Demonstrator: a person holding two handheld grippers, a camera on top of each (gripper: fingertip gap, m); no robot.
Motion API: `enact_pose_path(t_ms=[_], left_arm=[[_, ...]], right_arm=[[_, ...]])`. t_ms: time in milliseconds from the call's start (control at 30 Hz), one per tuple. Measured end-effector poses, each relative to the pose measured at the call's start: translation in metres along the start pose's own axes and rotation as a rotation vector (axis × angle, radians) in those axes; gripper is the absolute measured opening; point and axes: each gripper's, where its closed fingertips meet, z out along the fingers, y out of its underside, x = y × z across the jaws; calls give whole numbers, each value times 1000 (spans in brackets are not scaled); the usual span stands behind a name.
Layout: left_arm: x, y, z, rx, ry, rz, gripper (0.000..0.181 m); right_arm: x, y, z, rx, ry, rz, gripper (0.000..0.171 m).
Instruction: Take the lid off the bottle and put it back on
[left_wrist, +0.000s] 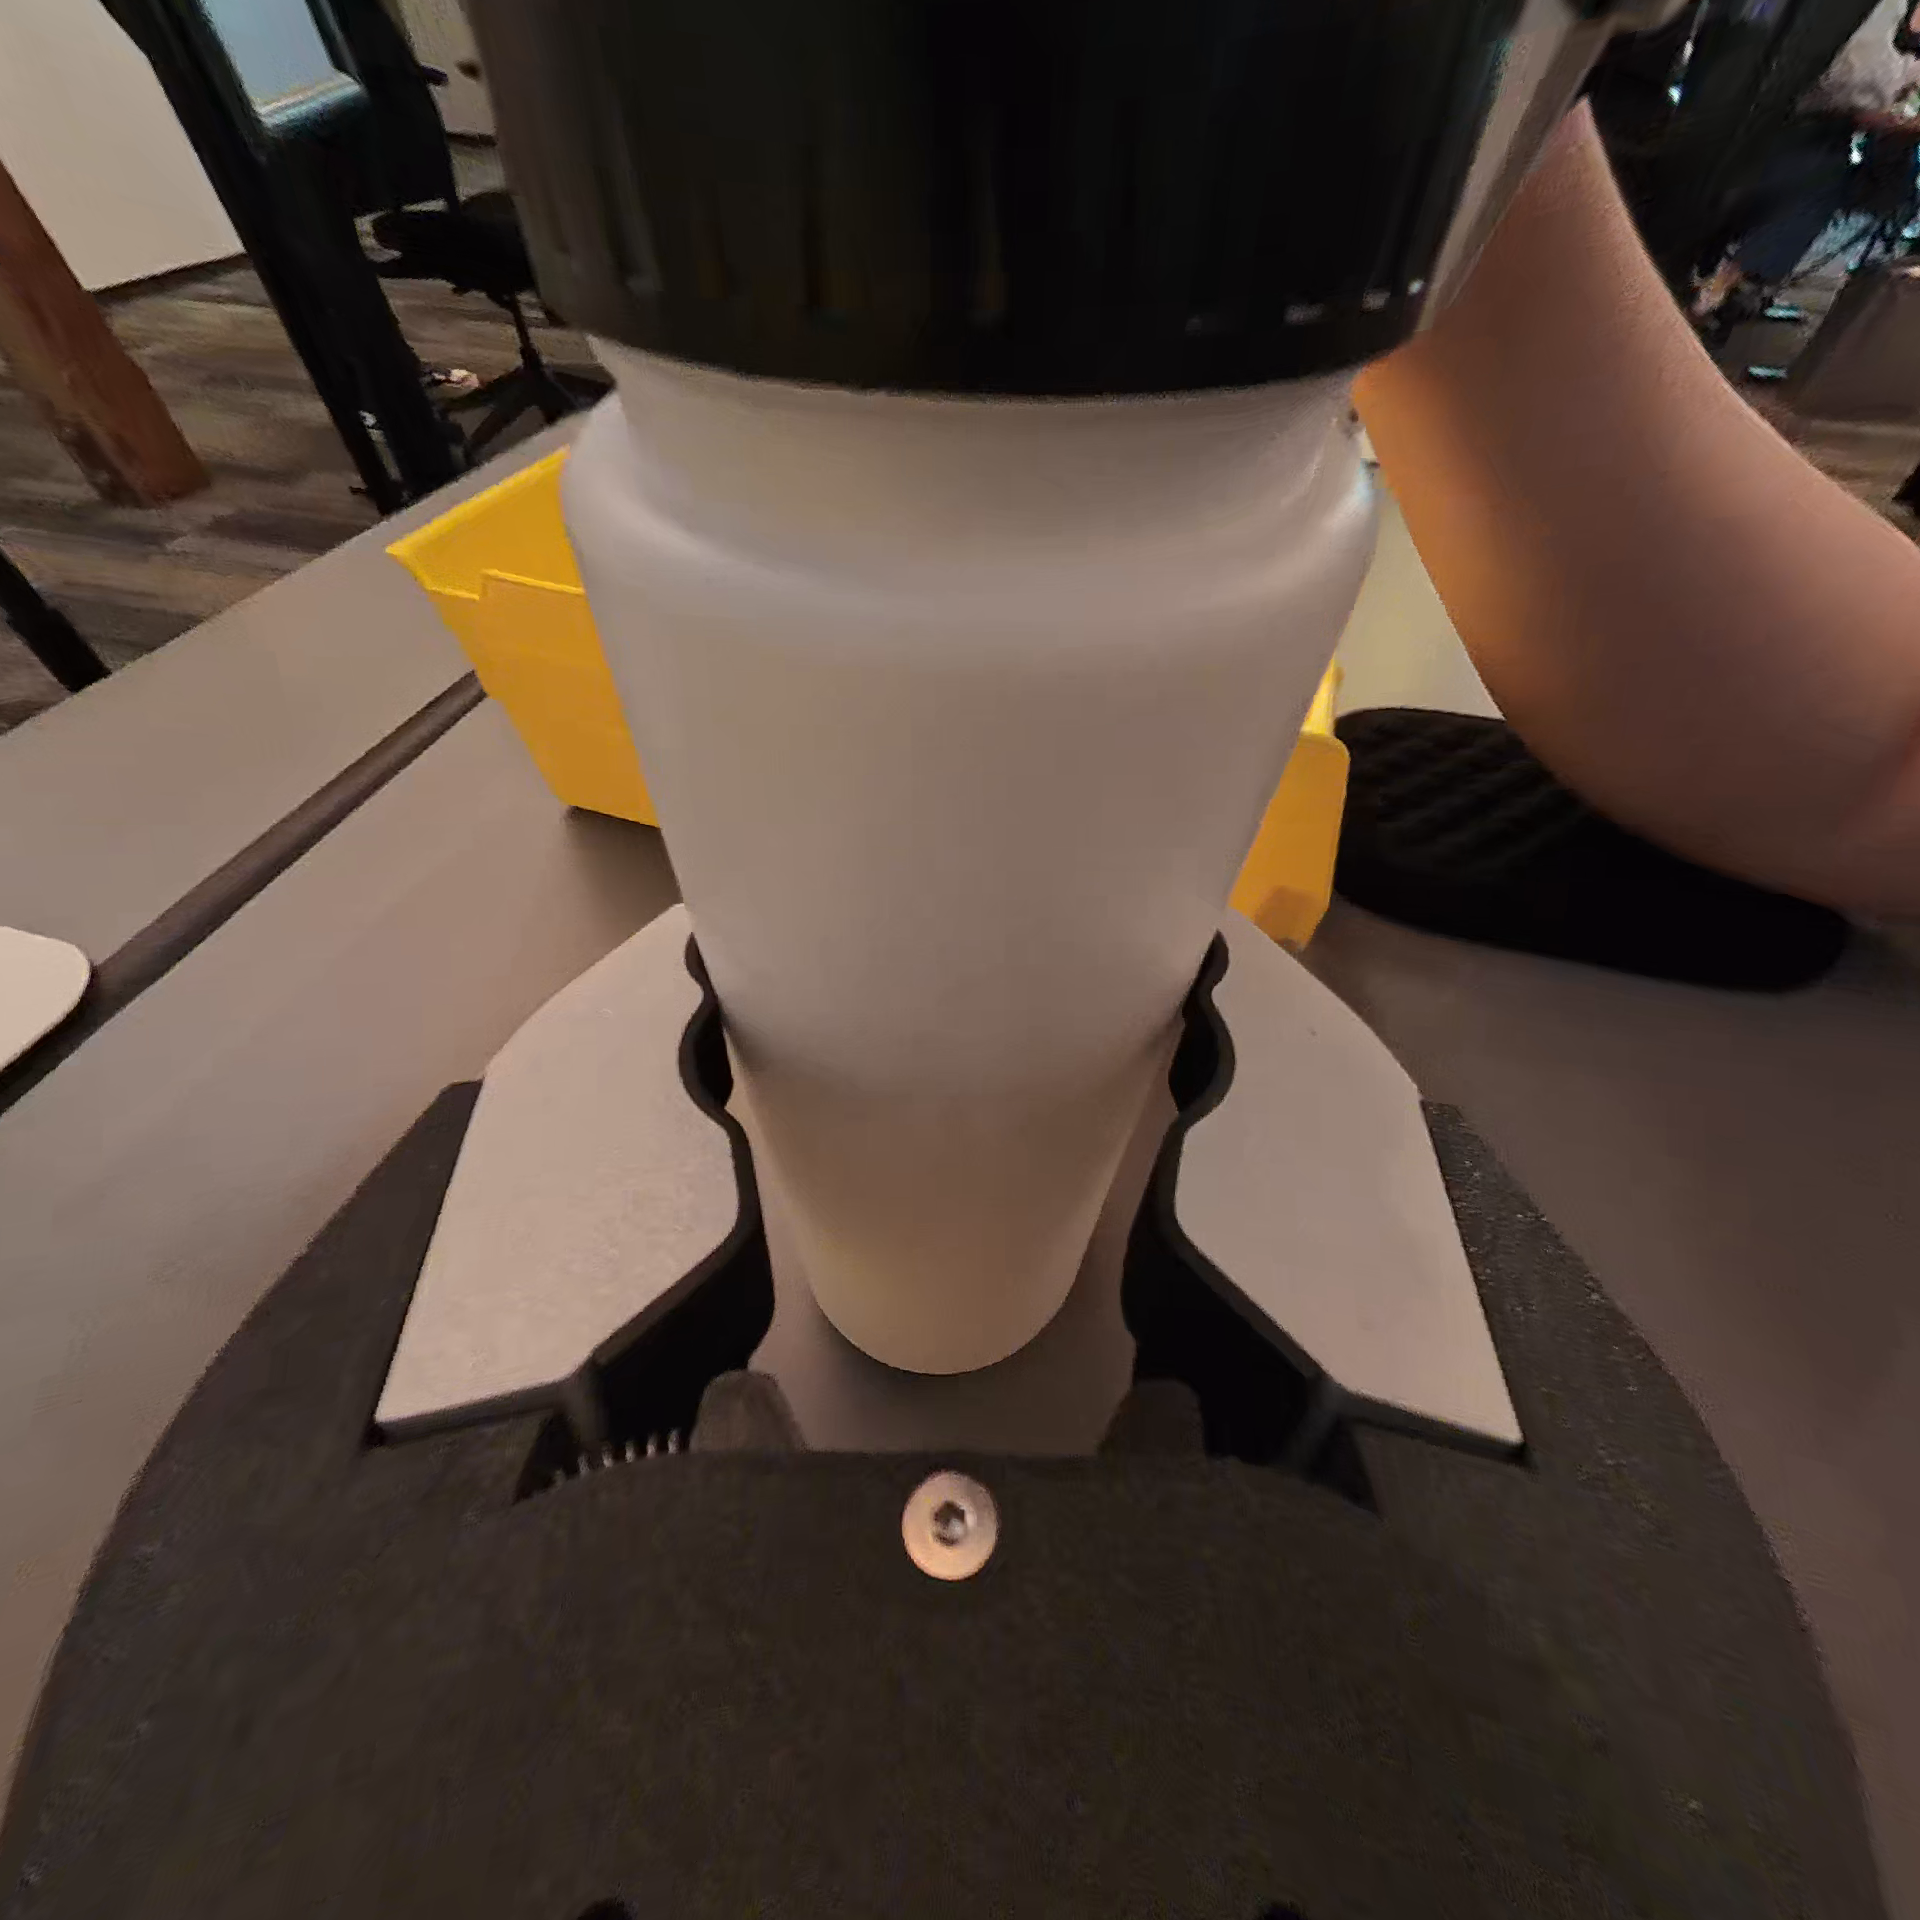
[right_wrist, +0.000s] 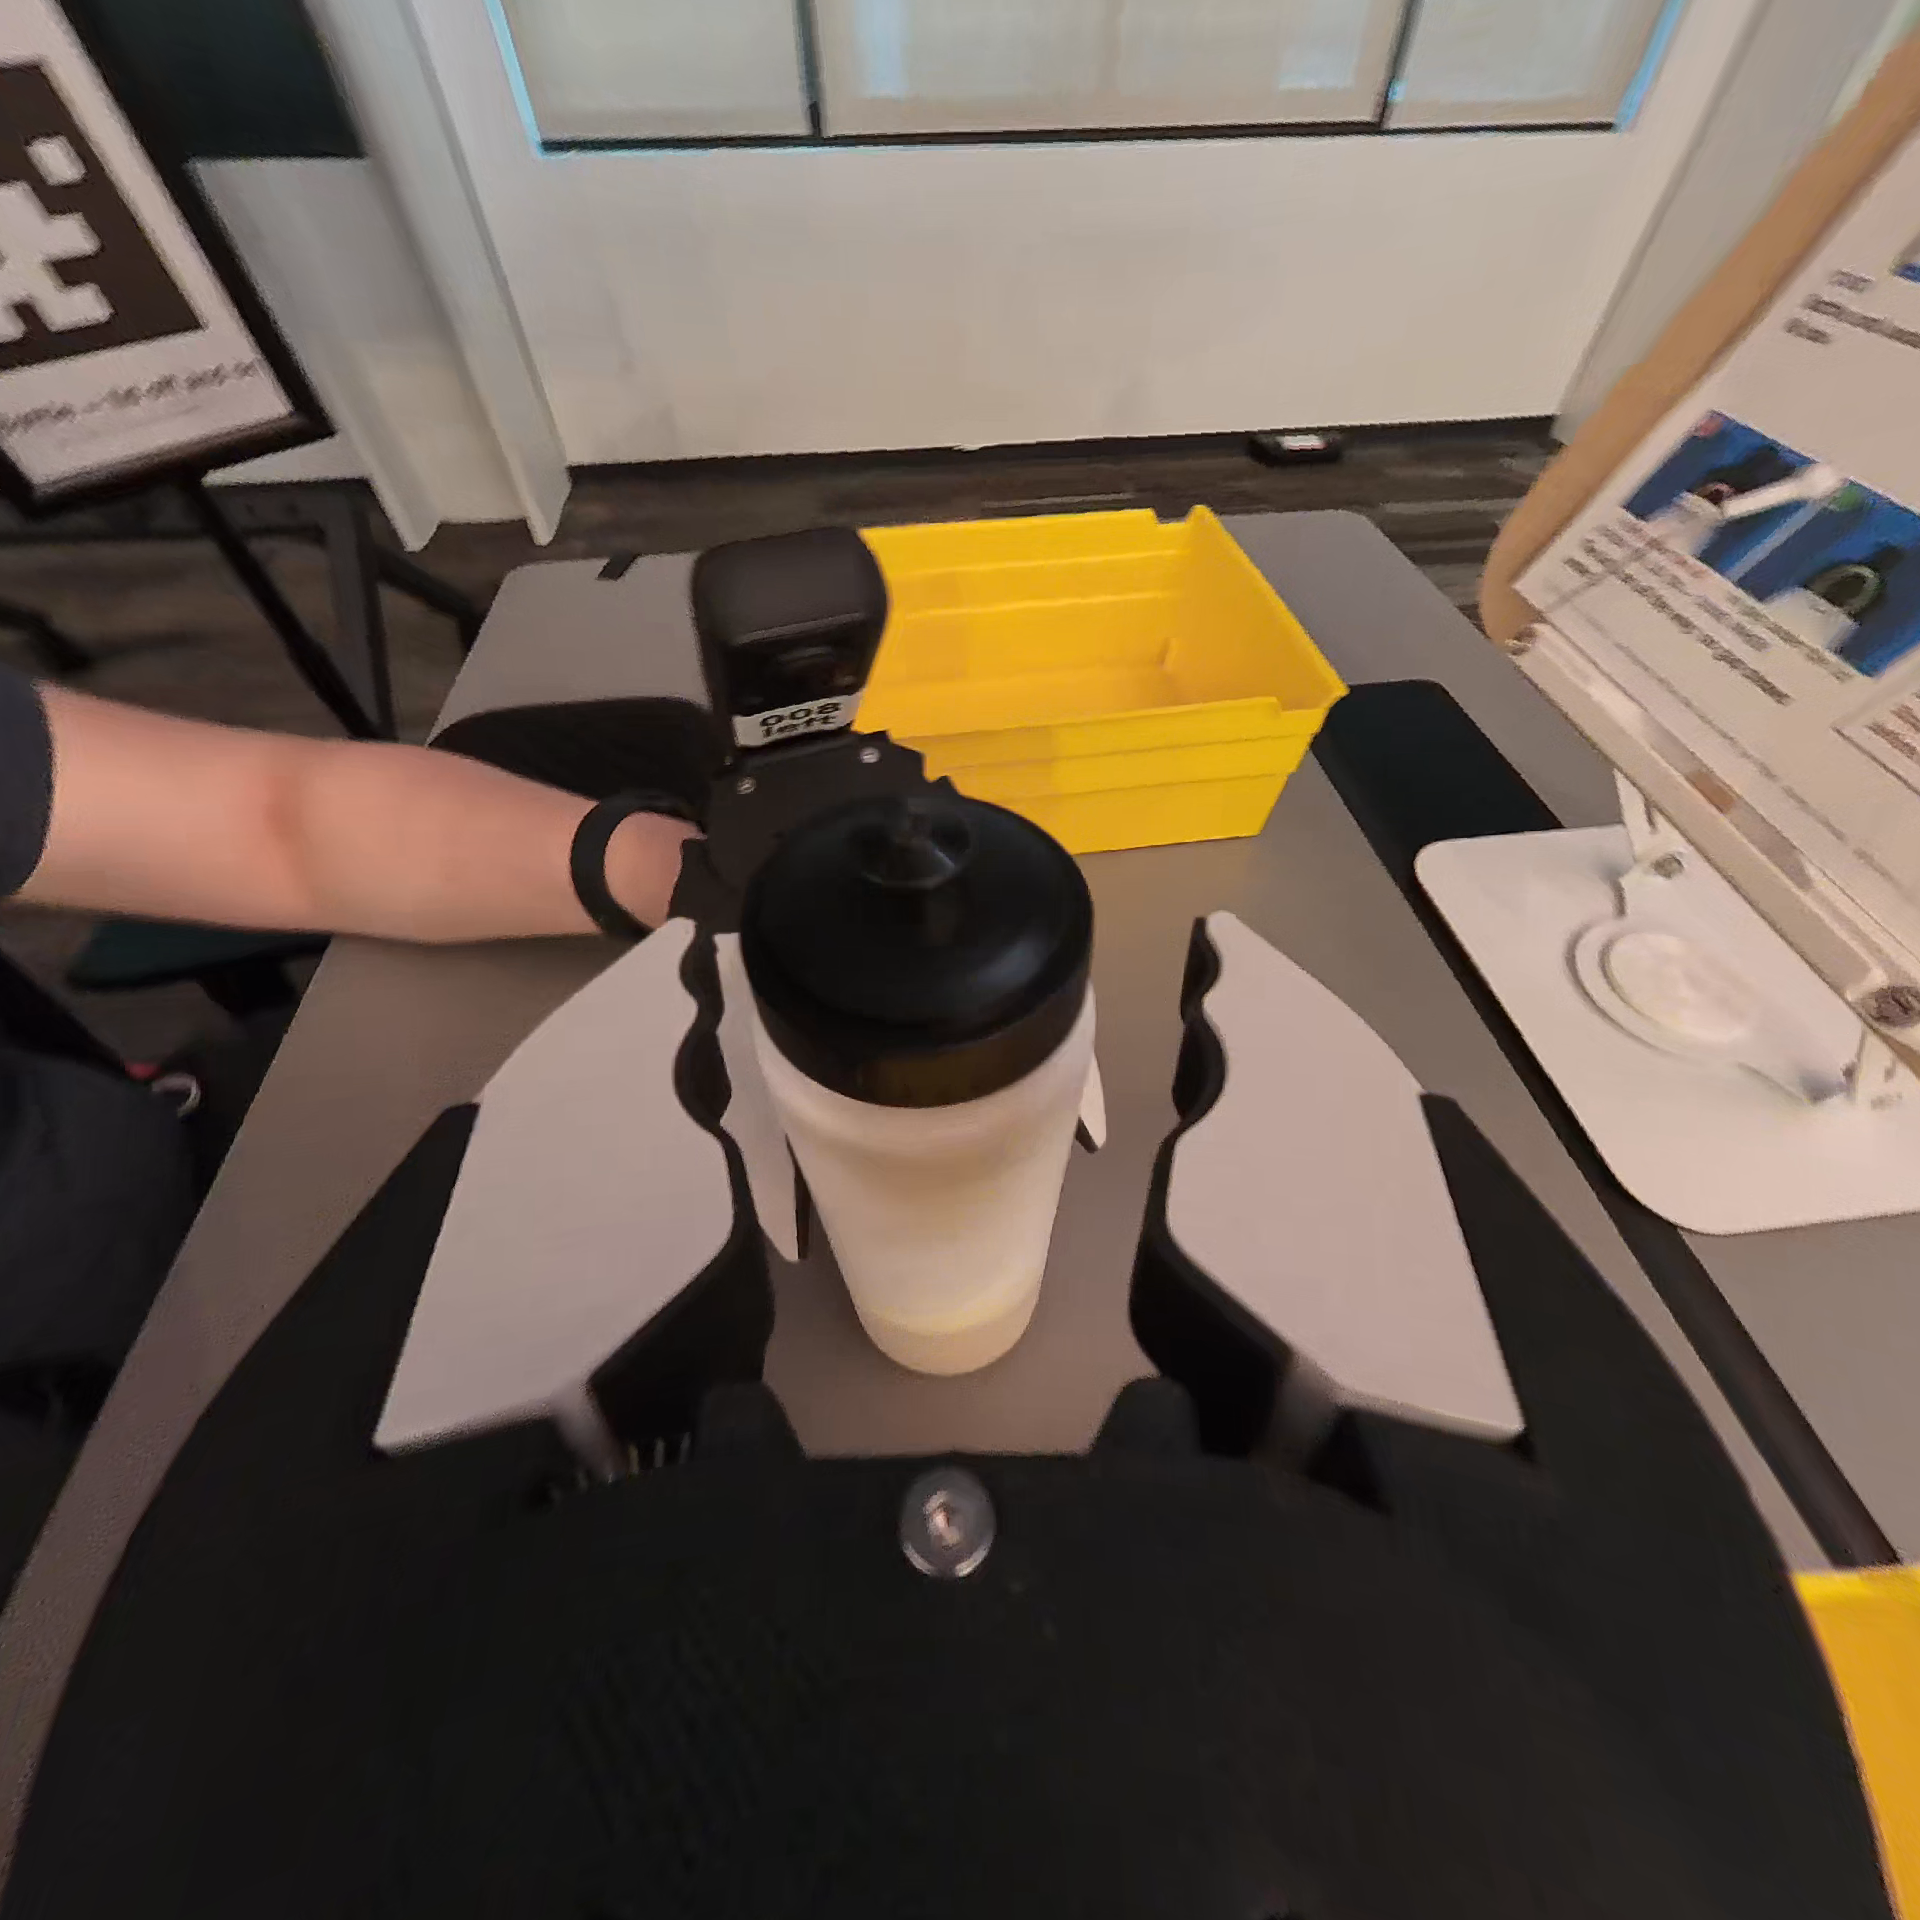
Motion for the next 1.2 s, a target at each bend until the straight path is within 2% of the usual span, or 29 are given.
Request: enact_pose_path(t_ms=[67, 167, 400, 500, 700, 800, 900, 1000, 1133, 1200], left_arm=[[4, 3, 3, -9, 20, 9, 85], [6, 3, 3, -3, 38, 3, 85], [0, 4, 2, 0, 9, -6, 85], [-13, 4, 1, -12, -80, -30, 85], [-49, 7, -9, -29, -401, -119, 85], [-57, 9, -14, -29, -506, -161, 85], [-55, 8, -13, -20, -455, -156, 85], [-44, 5, -6, 16, -310, -132, 85], [-27, 3, 0, 42, -163, -75, 85], [-22, 3, 0, 42, -121, -63, 85]], right_arm=[[-3, 2, 0, -7, -17, -28, 84], [-8, 8, 1, -27, -68, -11, 73], [-8, 10, 7, -54, -48, -31, 68], [2, 10, 9, -65, 22, -6, 68], [28, 6, 24, -57, 253, 113, 68], [33, 3, 32, -46, 363, 144, 68], [34, 3, 32, -63, 420, 138, 68], [28, 9, 28, -124, 329, 66, 74], [23, 11, 20, -73, 188, 48, 82], [17, 9, 19, -46, 131, 13, 78]])
